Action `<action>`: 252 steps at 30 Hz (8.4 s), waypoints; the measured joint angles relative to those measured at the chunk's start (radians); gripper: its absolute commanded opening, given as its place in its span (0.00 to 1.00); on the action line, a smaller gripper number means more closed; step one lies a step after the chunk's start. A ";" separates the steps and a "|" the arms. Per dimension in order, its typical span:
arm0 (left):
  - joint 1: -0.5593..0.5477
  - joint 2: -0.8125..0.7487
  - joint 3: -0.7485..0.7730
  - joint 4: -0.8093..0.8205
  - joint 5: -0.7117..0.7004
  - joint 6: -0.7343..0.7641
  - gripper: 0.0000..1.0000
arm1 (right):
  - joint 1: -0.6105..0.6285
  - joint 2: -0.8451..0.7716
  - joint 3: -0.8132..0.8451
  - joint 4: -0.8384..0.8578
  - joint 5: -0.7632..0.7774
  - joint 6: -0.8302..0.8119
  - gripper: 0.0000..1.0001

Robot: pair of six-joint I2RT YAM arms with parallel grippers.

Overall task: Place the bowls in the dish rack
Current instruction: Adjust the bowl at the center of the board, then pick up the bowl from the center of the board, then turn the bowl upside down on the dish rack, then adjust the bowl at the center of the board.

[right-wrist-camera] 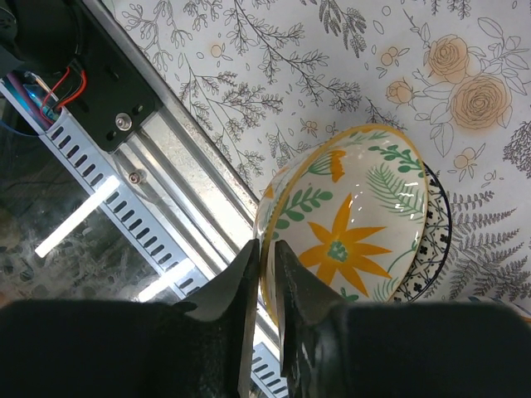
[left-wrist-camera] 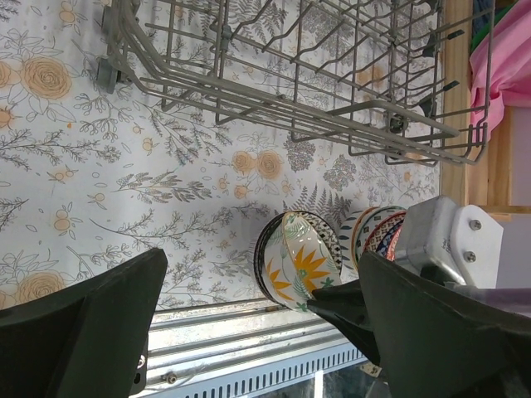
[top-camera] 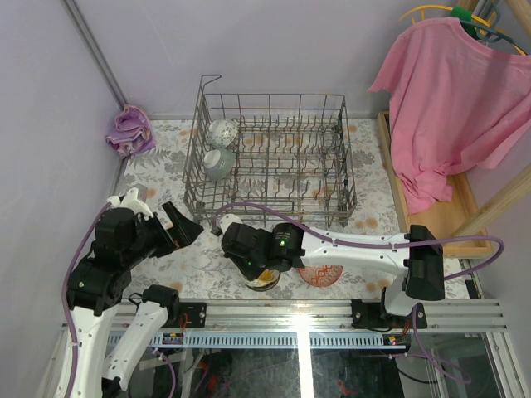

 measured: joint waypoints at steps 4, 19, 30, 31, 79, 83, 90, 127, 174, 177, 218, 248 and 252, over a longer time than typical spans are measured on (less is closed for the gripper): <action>-0.005 0.019 0.000 0.005 0.004 0.000 1.00 | 0.000 0.000 0.000 0.000 0.001 0.002 0.32; -0.006 0.042 0.000 0.035 0.015 0.000 1.00 | 0.000 0.008 0.000 -0.020 -0.009 -0.001 0.41; -0.006 0.037 -0.012 0.042 0.016 0.000 1.00 | 0.015 0.024 0.000 -0.014 -0.042 -0.001 0.43; -0.006 0.037 -0.014 0.041 0.016 0.000 1.00 | 0.017 0.030 0.000 -0.014 -0.043 -0.001 0.43; -0.006 -0.068 -0.043 0.045 0.020 -0.034 1.00 | -0.568 -0.038 0.444 0.200 -0.328 0.063 0.00; -0.006 -0.077 -0.043 0.044 0.023 -0.037 1.00 | -0.611 0.049 0.389 0.346 -0.394 0.159 0.00; -0.006 -0.093 -0.043 0.043 0.027 -0.044 1.00 | -0.624 0.237 0.337 0.597 -0.465 0.347 0.00; -0.006 -0.146 -0.043 0.022 0.029 -0.058 1.00 | -0.550 0.457 0.107 1.228 -0.506 0.813 0.00; -0.006 -0.146 -0.043 0.010 0.028 -0.057 1.00 | -0.555 0.527 0.212 0.955 -0.496 0.825 0.09; -0.006 -0.146 -0.043 0.010 0.027 -0.057 1.00 | -0.560 0.508 0.193 0.950 -0.496 0.822 0.12; -0.006 -0.146 -0.043 -0.002 0.027 -0.057 1.00 | -0.598 0.322 0.023 0.715 -0.426 0.635 0.27; -0.006 -0.093 -0.006 -0.006 0.017 -0.051 1.00 | -0.601 -0.080 0.159 0.376 -0.384 0.263 1.00; -0.006 -0.076 0.018 -0.008 0.014 -0.041 1.00 | -0.601 -0.240 0.104 0.283 -0.399 0.182 0.99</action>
